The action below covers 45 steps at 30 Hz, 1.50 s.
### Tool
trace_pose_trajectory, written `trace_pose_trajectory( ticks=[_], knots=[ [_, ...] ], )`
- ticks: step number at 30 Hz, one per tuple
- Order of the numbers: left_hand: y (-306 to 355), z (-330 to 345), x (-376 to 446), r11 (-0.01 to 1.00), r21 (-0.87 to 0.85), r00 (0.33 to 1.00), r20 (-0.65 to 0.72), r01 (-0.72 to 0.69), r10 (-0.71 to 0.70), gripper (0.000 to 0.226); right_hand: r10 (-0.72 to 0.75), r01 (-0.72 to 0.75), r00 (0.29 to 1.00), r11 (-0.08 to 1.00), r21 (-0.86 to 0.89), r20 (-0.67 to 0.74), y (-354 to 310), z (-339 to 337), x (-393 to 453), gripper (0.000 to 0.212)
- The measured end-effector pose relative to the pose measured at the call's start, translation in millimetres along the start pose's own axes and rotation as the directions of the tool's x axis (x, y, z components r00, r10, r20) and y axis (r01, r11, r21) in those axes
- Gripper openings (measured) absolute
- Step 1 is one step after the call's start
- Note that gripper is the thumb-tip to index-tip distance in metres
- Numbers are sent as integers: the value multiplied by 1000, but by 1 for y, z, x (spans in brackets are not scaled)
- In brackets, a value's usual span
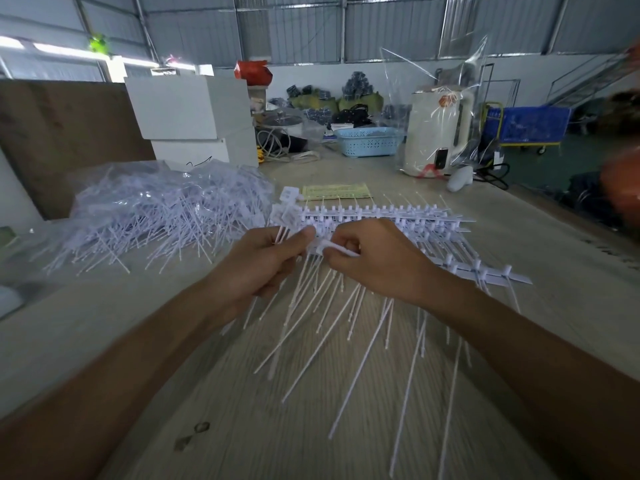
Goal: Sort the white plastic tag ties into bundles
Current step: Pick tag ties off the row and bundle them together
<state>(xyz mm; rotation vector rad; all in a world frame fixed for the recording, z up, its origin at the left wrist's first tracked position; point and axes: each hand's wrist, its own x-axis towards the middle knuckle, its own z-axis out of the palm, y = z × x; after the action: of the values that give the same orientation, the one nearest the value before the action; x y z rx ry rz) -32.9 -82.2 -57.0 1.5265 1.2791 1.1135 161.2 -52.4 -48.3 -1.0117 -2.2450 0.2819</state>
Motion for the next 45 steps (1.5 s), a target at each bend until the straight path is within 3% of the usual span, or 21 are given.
trace_pose_trajectory(
  ticks=[3,7,10,15,20,25,28,30,35,36,39,45],
  knots=[
    [-1,1,-1,997,76,999,42,6,-9,26,40,-38,999,996,79,-19,4,-2,1,27],
    [-1,0,0,1000,8,1000,1,18,-18,22,112,-106,994,972,211,-14,5,-1,1,27],
    [-1,2,-2,999,35,1000,25,-3,2,38,101,-94,995,975,203,-21,3,0,1,29],
    [-1,3,0,1000,-6,1000,3,-10,10,22,79,-69,995,984,162,-58,6,5,3,32],
    [-1,6,0,999,-32,1000,14,-19,19,31,72,-63,996,986,157,-51,9,13,2,37],
    [-2,3,3,995,-94,1000,-17,-14,12,36,63,-63,998,997,-35,9,7,15,-3,50],
    [-3,0,5,991,-135,997,-71,-14,4,23,87,-82,996,987,-137,29,2,16,-4,63],
    [-3,-5,7,989,-149,993,-118,-23,6,19,96,-94,992,995,-28,84,3,13,-3,64],
    [-4,-10,8,992,-105,988,-144,-74,59,21,139,-245,950,887,391,281,4,2,-1,14],
    [-5,-10,8,994,-77,989,-128,-83,73,17,139,-266,943,862,432,302,5,0,-1,16],
    [-8,-9,7,996,-49,994,-80,-78,74,17,120,-256,941,864,433,316,6,-4,0,30],
    [-7,-9,9,991,-126,995,-91,-41,30,20,127,-257,946,854,452,297,8,-5,0,29]
  ],
)
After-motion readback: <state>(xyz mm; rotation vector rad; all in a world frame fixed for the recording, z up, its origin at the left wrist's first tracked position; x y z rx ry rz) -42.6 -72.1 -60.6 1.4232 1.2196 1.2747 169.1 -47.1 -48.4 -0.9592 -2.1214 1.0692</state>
